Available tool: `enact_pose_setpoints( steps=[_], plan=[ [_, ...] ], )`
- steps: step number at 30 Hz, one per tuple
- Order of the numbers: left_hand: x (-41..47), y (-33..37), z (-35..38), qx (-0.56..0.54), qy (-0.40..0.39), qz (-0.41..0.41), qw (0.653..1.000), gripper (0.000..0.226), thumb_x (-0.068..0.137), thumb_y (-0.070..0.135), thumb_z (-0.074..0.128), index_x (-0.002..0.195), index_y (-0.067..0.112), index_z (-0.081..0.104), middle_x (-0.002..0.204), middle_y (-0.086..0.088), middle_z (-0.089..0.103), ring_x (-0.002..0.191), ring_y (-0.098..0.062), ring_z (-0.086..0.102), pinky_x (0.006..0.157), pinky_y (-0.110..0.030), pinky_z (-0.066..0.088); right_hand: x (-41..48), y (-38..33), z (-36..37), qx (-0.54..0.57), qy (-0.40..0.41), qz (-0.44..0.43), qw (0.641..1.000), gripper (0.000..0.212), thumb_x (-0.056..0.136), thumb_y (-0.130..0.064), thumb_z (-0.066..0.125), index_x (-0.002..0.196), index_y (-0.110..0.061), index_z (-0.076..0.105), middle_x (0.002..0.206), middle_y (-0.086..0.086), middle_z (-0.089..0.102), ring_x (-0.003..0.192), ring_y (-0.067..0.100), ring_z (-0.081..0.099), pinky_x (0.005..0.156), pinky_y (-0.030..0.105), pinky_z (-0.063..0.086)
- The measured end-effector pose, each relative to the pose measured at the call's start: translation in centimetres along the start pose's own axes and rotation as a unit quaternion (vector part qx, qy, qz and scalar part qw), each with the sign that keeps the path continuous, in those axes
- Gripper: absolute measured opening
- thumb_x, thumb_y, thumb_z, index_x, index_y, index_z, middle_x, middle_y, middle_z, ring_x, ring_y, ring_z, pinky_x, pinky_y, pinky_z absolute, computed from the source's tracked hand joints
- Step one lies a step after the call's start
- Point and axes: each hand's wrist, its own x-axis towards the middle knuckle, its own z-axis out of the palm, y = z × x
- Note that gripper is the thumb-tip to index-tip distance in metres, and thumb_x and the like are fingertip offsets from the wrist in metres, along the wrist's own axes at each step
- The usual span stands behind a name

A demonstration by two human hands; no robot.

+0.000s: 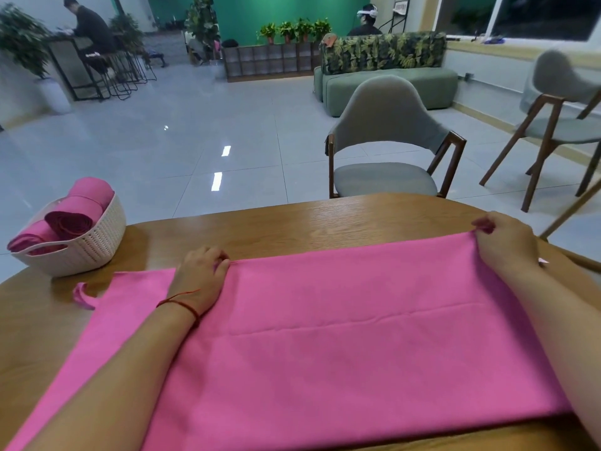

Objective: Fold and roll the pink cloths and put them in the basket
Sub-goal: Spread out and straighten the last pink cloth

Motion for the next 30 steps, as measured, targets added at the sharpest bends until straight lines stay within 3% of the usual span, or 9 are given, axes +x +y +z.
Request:
enact_pose_setpoints(
  steps=[8, 17, 27, 30],
  plan=[
    [0.1, 0.0, 0.0, -0.021, 0.011, 0.015, 1.000, 0.008, 0.099, 0.029, 0.064, 0.093, 0.033, 0.062, 0.093, 0.010, 0.061, 0.093, -0.025, 0.056, 0.092, -0.046, 0.048, 0.4, 1.5, 1.0, -0.059, 0.004, -0.030, 0.998, 0.022, 0.102, -0.020, 0.059, 0.111, -0.032, 0.075, 0.120, -0.001, 0.075, 0.112, 0.030, 0.066, 0.092, 0.049, 0.056],
    [-0.1, 0.1, -0.3, -0.032, 0.008, 0.017, 0.999, 0.007, 0.098, 0.030, 0.067, 0.091, 0.031, 0.064, 0.094, 0.009, 0.063, 0.094, -0.022, 0.056, 0.090, -0.042, 0.046, 1.3, 1.8, 1.4, -0.120, -0.006, -0.013, 0.993, 0.020, 0.105, -0.026, 0.056, 0.113, -0.029, 0.074, 0.121, 0.006, 0.072, 0.109, 0.038, 0.065, 0.086, 0.048, 0.054],
    [0.1, 0.7, 0.1, -0.016, 0.004, -0.015, 1.000, 0.015, 0.100, 0.027, 0.063, 0.087, 0.031, 0.057, 0.095, 0.004, 0.061, 0.097, -0.029, 0.055, 0.092, -0.050, 0.047, 0.2, 1.6, 0.9, -0.123, 0.064, -0.068, 0.988, 0.022, 0.109, -0.032, 0.049, 0.114, -0.024, 0.069, 0.116, 0.010, 0.066, 0.090, 0.044, 0.065, 0.077, 0.050, 0.055],
    [-0.3, 1.4, 0.1, -0.022, 0.032, -0.034, 0.999, 0.011, 0.102, 0.024, 0.059, 0.092, 0.026, 0.057, 0.098, 0.000, 0.058, 0.098, -0.029, 0.053, 0.092, -0.049, 0.046, 0.6, 1.8, 1.3, -0.153, 0.043, -0.064, 0.985, 0.022, 0.109, -0.033, 0.048, 0.113, -0.026, 0.069, 0.117, 0.008, 0.066, 0.092, 0.044, 0.065, 0.079, 0.050, 0.054]
  ],
)
